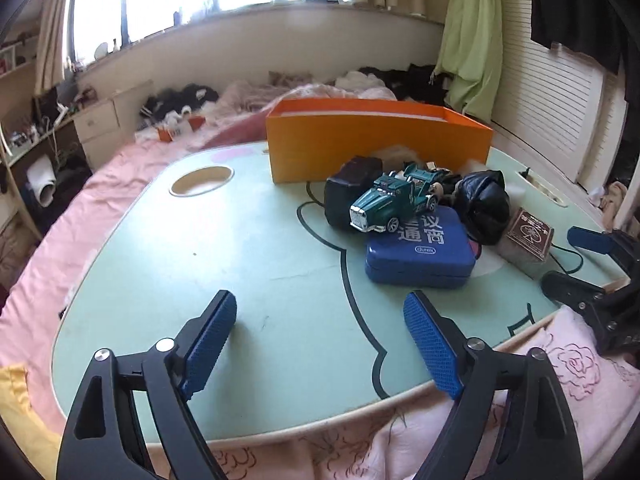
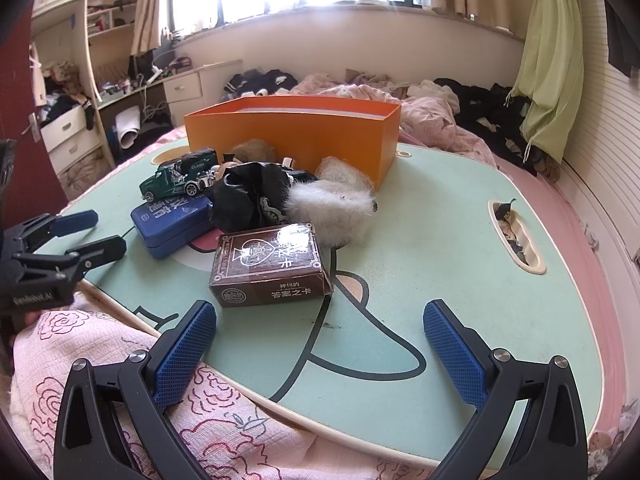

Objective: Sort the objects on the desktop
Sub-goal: 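Reach to the pile and grasp the brown card box with the right gripper, then grasp the blue tin with the left gripper while the right gripper holds the brown card box, then lower the blue tin into the orange box with left while right lowers the card box in, then open both grippers and withdraw them from the orange box, then reach to the pile and grasp the white fluffy pom-pom with the right gripper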

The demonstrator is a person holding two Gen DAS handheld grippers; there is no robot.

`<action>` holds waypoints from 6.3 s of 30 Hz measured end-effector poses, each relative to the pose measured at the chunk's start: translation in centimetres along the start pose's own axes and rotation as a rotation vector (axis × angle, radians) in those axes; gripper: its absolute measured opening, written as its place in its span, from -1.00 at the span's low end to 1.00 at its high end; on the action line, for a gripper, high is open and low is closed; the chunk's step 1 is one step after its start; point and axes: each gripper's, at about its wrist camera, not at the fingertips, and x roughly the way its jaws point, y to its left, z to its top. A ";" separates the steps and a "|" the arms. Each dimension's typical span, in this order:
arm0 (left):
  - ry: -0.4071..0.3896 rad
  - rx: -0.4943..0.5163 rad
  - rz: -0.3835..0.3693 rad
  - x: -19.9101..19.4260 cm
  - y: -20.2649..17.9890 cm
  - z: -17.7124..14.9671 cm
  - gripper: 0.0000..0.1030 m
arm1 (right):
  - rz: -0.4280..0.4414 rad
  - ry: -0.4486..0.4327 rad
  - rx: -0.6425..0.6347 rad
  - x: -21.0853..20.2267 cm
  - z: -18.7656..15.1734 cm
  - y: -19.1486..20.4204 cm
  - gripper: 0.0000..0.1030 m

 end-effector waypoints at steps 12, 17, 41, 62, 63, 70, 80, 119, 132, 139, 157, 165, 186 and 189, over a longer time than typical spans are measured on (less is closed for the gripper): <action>-0.058 -0.002 -0.027 0.8 -0.3 -0.4 0.99 | 0.000 0.003 0.004 0.1 -0.2 -0.1 1.00; -0.066 0.001 -0.029 0.9 -0.5 -0.6 0.99 | -0.004 0.011 0.005 0.3 -0.2 -0.1 1.00; -0.064 -0.007 -0.033 1.4 -0.1 -0.5 0.99 | 0.058 0.062 -0.038 1.5 1.9 2.3 0.12; 0.037 0.090 -0.191 2.3 -2.1 2.6 0.99 | 0.052 -0.059 -0.041 -1.5 0.7 3.3 0.12; 0.053 0.108 -0.185 2.6 -2.7 2.9 0.99 | 0.052 -0.060 -0.041 -1.5 0.7 3.3 0.12; 0.121 0.094 -0.199 4.2 -3.4 4.0 0.29 | 0.056 -0.061 -0.021 -1.7 0.8 3.0 0.12; 0.077 0.095 -0.357 -0.9 -2.3 1.5 0.29 | 0.053 -0.071 -0.004 -1.8 0.8 2.9 0.12; 0.082 -0.015 -0.127 10.3 -0.2 14.7 0.39 | -0.011 -0.009 0.072 8.5 14.9 -0.9 0.60; -0.012 -0.012 -0.168 5.6 -0.5 13.4 0.39 | 0.046 -0.073 0.077 5.9 13.3 -1.7 0.59; -0.118 0.107 -0.174 -1.6 -1.1 9.5 0.64 | 0.049 -0.175 0.033 -1.2 9.9 0.2 0.70; 0.016 0.070 -0.128 0.8 -1.7 0.8 0.88 | 0.028 0.104 0.007 1.1 1.3 2.1 1.00; -0.014 0.063 -0.130 1.1 -0.8 0.4 0.99 | 0.026 0.105 0.001 1.3 1.4 2.1 1.00; -0.015 0.064 -0.130 1.2 -0.8 0.4 0.99 | 0.048 0.047 0.095 0.8 1.5 0.4 1.00; -0.015 0.063 -0.131 1.2 -0.8 0.4 0.99 | 0.025 0.025 0.141 0.6 2.5 -0.5 0.99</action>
